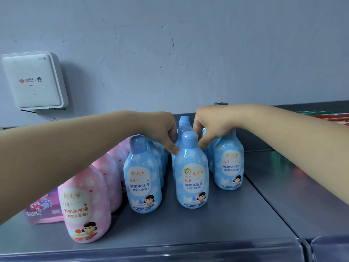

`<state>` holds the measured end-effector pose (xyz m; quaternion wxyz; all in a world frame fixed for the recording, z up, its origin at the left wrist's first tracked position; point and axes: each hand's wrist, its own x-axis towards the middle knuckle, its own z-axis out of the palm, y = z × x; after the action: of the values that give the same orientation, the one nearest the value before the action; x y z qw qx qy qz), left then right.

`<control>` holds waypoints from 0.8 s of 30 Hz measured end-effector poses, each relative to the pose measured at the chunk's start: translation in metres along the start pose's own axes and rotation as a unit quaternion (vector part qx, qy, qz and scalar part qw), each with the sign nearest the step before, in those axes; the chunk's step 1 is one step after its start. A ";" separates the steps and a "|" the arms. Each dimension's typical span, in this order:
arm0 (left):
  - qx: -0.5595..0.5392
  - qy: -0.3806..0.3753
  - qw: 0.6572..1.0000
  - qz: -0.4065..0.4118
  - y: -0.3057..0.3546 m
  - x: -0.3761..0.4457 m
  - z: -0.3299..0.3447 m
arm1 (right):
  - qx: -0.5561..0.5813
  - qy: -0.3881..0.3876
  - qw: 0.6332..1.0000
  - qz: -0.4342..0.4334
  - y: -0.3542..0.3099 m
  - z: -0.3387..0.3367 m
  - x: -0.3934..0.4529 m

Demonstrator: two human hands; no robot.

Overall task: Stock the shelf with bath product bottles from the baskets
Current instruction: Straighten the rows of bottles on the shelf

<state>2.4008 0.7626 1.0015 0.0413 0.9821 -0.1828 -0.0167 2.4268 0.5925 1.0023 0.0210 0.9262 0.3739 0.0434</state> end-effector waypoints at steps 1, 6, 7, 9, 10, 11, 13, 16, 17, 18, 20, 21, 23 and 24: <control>0.000 0.001 1.000 -0.002 -0.001 0.000 0.000 | -0.002 -0.001 1.000 0.002 0.000 0.000 0.000; 0.021 -0.024 0.999 -0.009 0.003 -0.002 -0.003 | -0.022 -0.003 1.000 0.008 -0.005 -0.003 -0.005; 0.031 -0.032 0.999 -0.016 0.004 -0.004 -0.006 | -0.018 0.002 1.000 0.009 -0.005 -0.007 -0.007; 0.048 -0.032 0.998 -0.031 0.006 -0.009 -0.014 | -0.010 0.010 1.000 0.010 -0.004 -0.015 -0.014; 0.048 -0.027 0.998 -0.035 0.006 -0.014 -0.018 | -0.004 0.010 1.000 0.008 -0.003 -0.019 -0.019; 0.042 -0.021 0.998 -0.036 0.007 -0.019 -0.021 | 0.004 0.007 1.000 0.004 -0.003 -0.022 -0.024; 0.029 -0.009 0.999 -0.023 0.011 -0.030 -0.023 | 0.021 -0.005 1.000 -0.009 -0.007 -0.024 -0.035; 0.026 -0.003 1.000 -0.003 0.018 -0.041 -0.013 | 0.010 -0.022 0.999 -0.027 -0.019 -0.015 -0.041; 0.027 -0.006 1.000 -0.001 0.019 -0.042 -0.008 | 0.007 -0.022 0.999 -0.034 -0.022 -0.011 -0.041; 0.028 -0.011 1.000 0.002 0.020 -0.043 -0.003 | 0.006 -0.019 0.999 -0.038 -0.024 -0.007 -0.040; 0.033 -0.020 0.999 0.011 0.021 -0.044 0.003 | 0.000 -0.008 0.999 -0.037 -0.026 -0.004 -0.039; 0.033 -0.019 0.999 0.014 0.020 -0.044 0.005 | -0.002 -0.005 0.999 -0.034 -0.026 -0.003 -0.040; 0.030 -0.018 0.999 0.018 0.020 -0.044 0.005 | 0.000 -0.003 1.000 -0.031 -0.027 -0.003 -0.042; 0.028 -0.019 0.999 0.017 0.019 -0.044 0.005 | 0.003 -0.002 1.000 -0.029 -0.028 -0.002 -0.042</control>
<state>2.3524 0.7600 0.9986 0.0108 0.9791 -0.2009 -0.0296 2.3771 0.5828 1.0000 0.0198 0.9150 0.4010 0.0398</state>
